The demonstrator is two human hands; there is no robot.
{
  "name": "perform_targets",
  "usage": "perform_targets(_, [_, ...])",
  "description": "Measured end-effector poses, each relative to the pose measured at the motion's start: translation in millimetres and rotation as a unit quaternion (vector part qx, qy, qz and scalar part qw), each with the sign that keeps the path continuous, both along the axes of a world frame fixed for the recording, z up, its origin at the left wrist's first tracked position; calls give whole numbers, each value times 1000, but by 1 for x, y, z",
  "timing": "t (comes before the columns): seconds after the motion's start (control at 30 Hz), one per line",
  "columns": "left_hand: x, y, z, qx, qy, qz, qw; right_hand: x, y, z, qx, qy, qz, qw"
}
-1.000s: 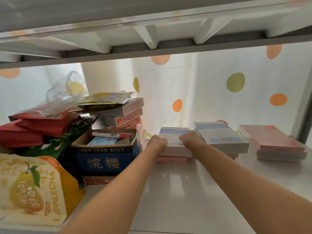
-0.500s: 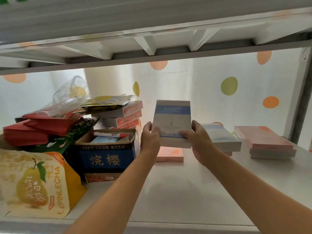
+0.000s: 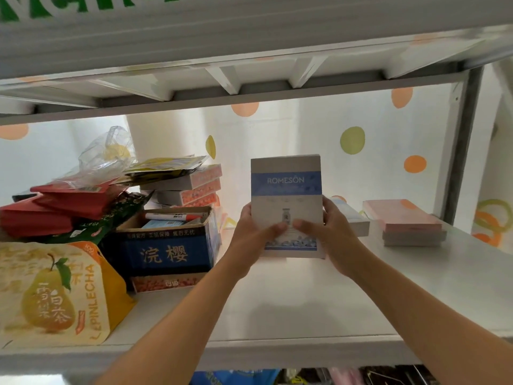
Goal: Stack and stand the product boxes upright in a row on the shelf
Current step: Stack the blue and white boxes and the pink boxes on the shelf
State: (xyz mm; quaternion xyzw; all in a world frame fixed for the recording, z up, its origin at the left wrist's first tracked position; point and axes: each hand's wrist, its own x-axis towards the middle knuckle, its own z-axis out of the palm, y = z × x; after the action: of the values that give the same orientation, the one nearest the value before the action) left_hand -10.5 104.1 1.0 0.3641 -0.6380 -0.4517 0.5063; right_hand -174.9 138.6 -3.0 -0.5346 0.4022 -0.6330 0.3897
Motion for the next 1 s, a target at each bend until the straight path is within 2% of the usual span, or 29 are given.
perform_targets(0.13, [-6,8,4,-41,-14,28,999,1,4,0,-8,30,-32,999])
perform_targets(0.27, [-8,15,4,-41,2,36,999,2,9,1,-24,7,-37,999])
perform_targets(0.47, [-11,27,7,-42,4,58,997,7,17,4,-62,47,-68,995])
perform_targets(1.0, [-6,38,13,-7,-21,74,997,14,23,8,-28,39,-54,997])
